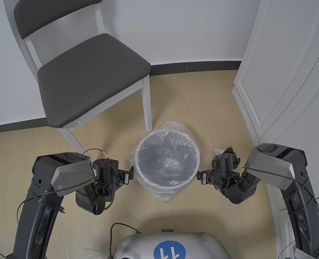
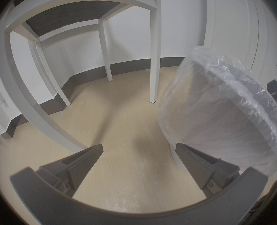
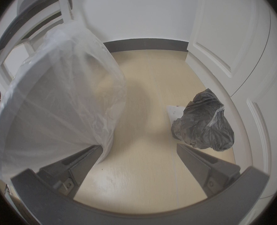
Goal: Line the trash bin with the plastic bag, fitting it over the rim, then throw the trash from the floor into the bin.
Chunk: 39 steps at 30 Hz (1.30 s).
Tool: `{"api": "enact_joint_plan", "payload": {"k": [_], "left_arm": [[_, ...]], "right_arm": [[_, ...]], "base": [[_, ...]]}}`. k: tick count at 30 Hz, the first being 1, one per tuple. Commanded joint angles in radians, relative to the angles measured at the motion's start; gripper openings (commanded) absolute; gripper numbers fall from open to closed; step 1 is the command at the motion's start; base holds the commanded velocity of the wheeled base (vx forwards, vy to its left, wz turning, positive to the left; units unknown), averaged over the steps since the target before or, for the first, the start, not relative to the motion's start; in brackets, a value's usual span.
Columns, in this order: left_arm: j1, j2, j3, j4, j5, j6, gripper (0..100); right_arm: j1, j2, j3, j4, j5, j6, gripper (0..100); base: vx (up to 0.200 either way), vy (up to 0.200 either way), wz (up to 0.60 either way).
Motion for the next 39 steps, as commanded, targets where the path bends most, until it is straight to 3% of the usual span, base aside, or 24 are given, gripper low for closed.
{"api": "enact_joint_plan", "payload": {"k": [1, 12, 17, 28, 34, 36, 39], "left_arm": [[0.001, 0.005, -0.015, 0.002, 0.004, 0.001, 100], [0.001, -0.004, -0.007, 0.039, 0.043, 0.001, 100], [-0.001, -0.056, 0.089, 0.087, 0.038, 0.011, 100], [0.010, -0.047, 0.074, 0.059, 0.035, 0.010, 100], [0.042, -0.115, 0.149, 0.007, -0.060, 0.010, 100], [0.061, -0.187, 0.218, -0.001, -0.138, 0.008, 100], [0.073, -0.227, 0.256, -0.001, -0.167, 0.011, 100]], "right_arm": [[-0.004, 0.015, -0.049, 0.011, -0.012, 0.011, 100], [-0.004, 0.015, -0.051, 0.014, -0.041, 0.010, 100], [0.012, -0.038, 0.037, 0.093, -0.043, 0.002, 100], [0.013, -0.046, 0.056, 0.105, -0.043, 0.001, 100], [0.012, -0.186, 0.162, 0.102, -0.043, -0.047, 100], [0.007, -0.279, 0.231, 0.099, -0.035, -0.087, 100], [-0.002, -0.325, 0.262, 0.097, -0.032, -0.101, 100]], "base": [[0.000, 0.000, 0.00], [0.000, 0.000, 0.00], [0.000, 0.000, 0.00], [0.000, 0.000, 0.00], [0.000, 0.000, 0.00], [0.000, 0.000, 0.00], [0.000, 0.000, 0.00]]}}
